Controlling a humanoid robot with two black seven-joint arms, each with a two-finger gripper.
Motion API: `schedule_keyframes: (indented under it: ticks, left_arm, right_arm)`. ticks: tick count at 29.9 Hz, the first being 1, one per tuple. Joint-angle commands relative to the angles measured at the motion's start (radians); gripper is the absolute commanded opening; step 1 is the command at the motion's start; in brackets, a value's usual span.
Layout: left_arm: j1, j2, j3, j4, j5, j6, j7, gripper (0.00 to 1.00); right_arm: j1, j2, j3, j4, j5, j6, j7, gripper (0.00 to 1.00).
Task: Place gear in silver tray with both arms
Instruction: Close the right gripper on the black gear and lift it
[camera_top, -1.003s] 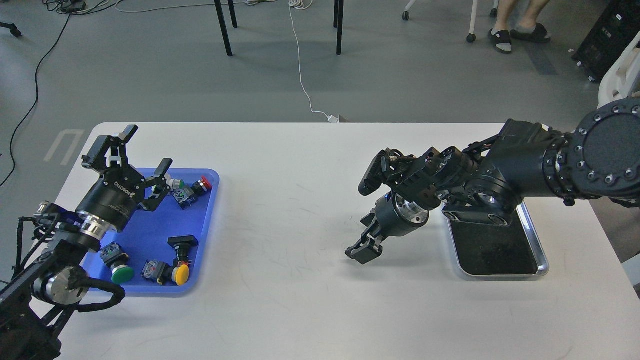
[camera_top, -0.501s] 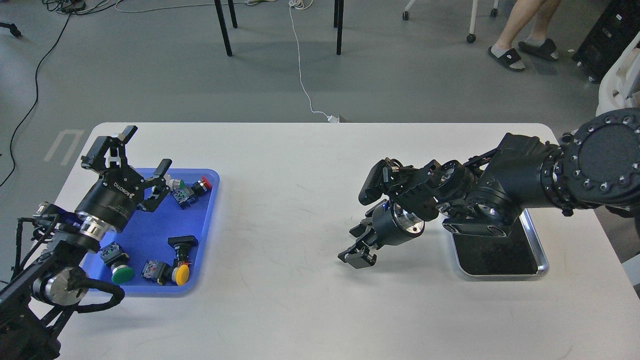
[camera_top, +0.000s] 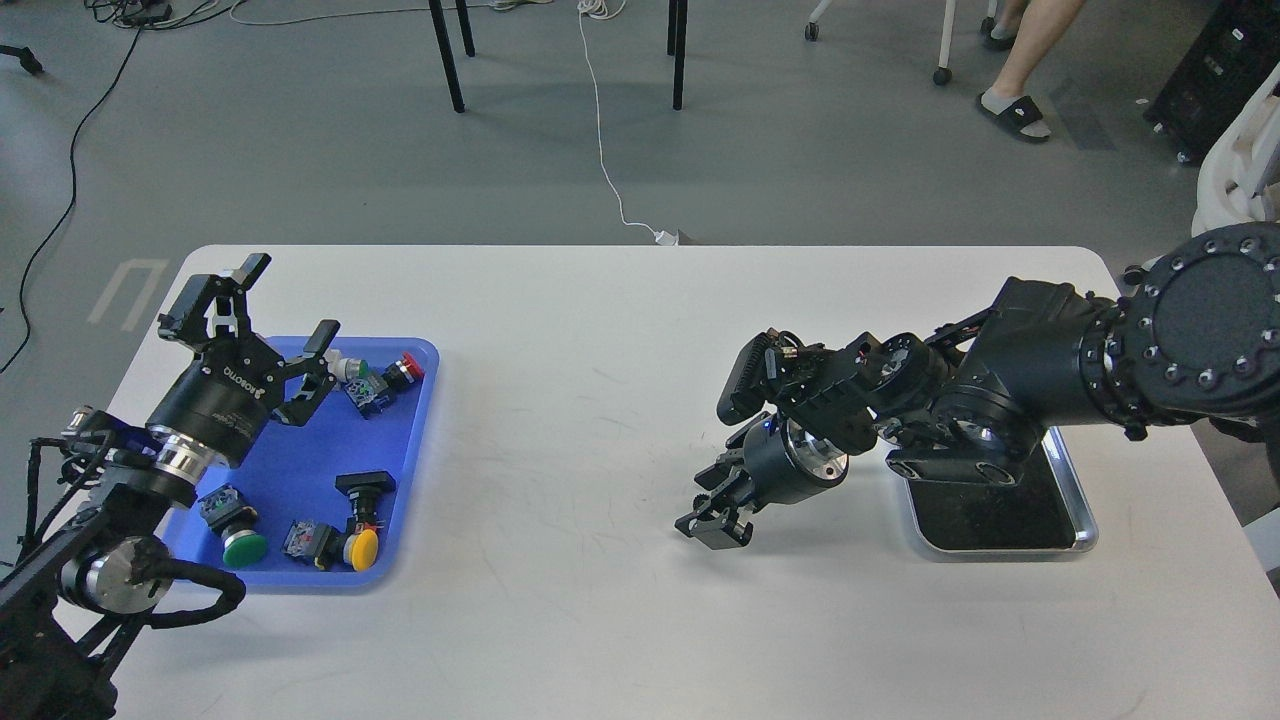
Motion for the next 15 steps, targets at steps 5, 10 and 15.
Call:
schedule_keyframes:
  ticks: [5,10,15]
  left_arm:
    - [0.0,0.0,-0.008,0.0,0.0,0.002,-0.001,0.98]
    - [0.0,-0.001,-0.008,0.0,0.0,0.002,-0.001,0.98]
    - [0.0,-0.001,-0.008,0.0,0.0,0.002,-0.001,0.98]
  right_arm:
    - [-0.006,0.0,-0.003,-0.004,-0.001,0.0,0.0,0.43]
    - [-0.006,0.0,-0.006,-0.004,-0.004,0.002,0.0,0.3]
    - [-0.006,0.0,-0.006,-0.004,-0.004,0.003,0.0,0.21]
